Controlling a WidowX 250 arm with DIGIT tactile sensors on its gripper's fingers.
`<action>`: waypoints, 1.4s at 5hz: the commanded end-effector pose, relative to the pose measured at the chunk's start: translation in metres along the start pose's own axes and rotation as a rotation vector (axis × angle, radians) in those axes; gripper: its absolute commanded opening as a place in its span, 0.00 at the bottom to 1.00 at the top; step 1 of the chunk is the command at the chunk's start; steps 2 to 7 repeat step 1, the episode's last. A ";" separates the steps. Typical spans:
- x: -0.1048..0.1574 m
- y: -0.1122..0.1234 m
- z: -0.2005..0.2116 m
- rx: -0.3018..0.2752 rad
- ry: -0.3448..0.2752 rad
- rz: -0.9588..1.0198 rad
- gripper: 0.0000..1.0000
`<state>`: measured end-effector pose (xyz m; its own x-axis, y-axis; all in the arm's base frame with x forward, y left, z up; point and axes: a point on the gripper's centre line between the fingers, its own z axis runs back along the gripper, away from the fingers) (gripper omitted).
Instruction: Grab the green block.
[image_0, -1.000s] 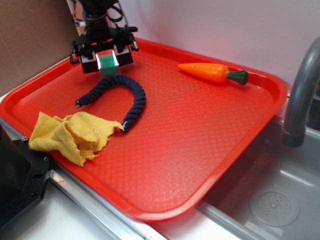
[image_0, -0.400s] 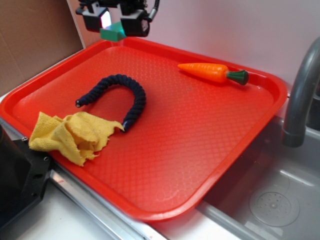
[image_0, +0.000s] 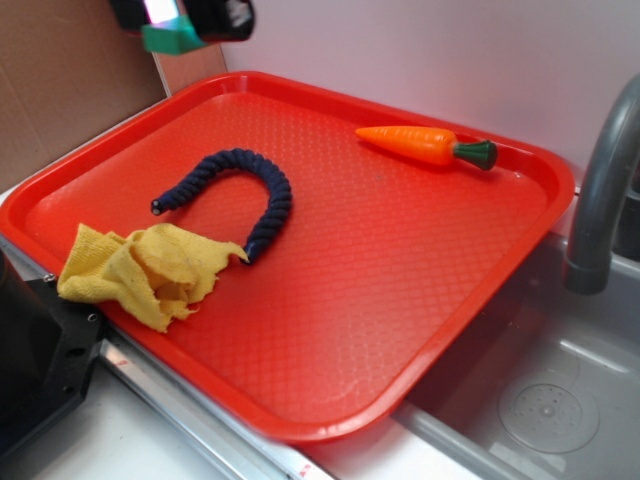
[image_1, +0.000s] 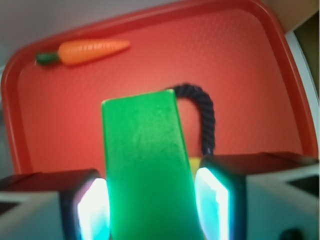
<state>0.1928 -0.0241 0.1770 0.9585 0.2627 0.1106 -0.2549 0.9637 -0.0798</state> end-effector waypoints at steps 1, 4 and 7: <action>-0.014 0.018 0.012 -0.007 -0.050 0.011 0.00; -0.014 0.018 0.012 -0.007 -0.050 0.011 0.00; -0.014 0.018 0.012 -0.007 -0.050 0.011 0.00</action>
